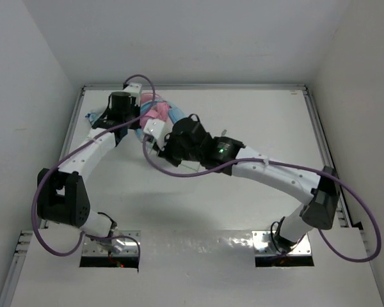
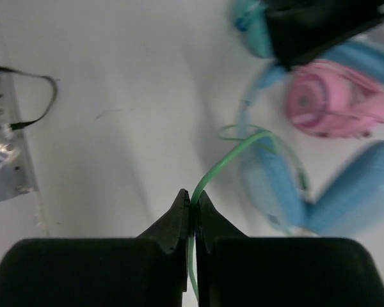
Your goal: Wrap the headphones
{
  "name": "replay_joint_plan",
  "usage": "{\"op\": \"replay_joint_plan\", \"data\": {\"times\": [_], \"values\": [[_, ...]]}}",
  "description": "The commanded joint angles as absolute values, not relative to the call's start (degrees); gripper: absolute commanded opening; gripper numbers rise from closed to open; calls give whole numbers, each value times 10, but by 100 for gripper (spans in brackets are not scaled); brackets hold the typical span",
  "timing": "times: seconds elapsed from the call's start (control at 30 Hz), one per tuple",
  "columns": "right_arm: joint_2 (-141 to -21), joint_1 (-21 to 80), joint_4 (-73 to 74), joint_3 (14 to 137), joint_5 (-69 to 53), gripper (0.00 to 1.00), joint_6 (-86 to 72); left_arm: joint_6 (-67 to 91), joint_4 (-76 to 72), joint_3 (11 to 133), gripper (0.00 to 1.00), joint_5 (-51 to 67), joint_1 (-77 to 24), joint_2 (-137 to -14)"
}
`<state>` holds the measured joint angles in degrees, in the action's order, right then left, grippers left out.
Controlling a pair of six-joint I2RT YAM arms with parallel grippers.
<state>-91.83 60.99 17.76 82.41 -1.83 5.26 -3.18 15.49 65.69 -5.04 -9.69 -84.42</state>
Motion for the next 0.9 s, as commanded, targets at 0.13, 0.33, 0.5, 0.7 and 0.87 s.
{"op": "replay_joint_plan", "data": {"times": [0.13, 0.33, 0.5, 0.7, 0.87], "values": [[-841, 531, 191, 881, 54, 0, 88, -99, 62, 638, 0, -135, -170, -841], [-832, 513, 206, 915, 102, 0, 120, -122, 80, 642, 0, -128, -222, -881], [-811, 465, 196, 887, 168, 0, 139, -125, 102, 640, 0, -122, -229, -867], [-802, 336, 130, 831, 157, 0, 131, -139, 153, 639, 0, -35, -232, -815], [-845, 241, 60, 861, 51, 0, 57, -168, 206, 620, 0, -19, -272, -788]]}}
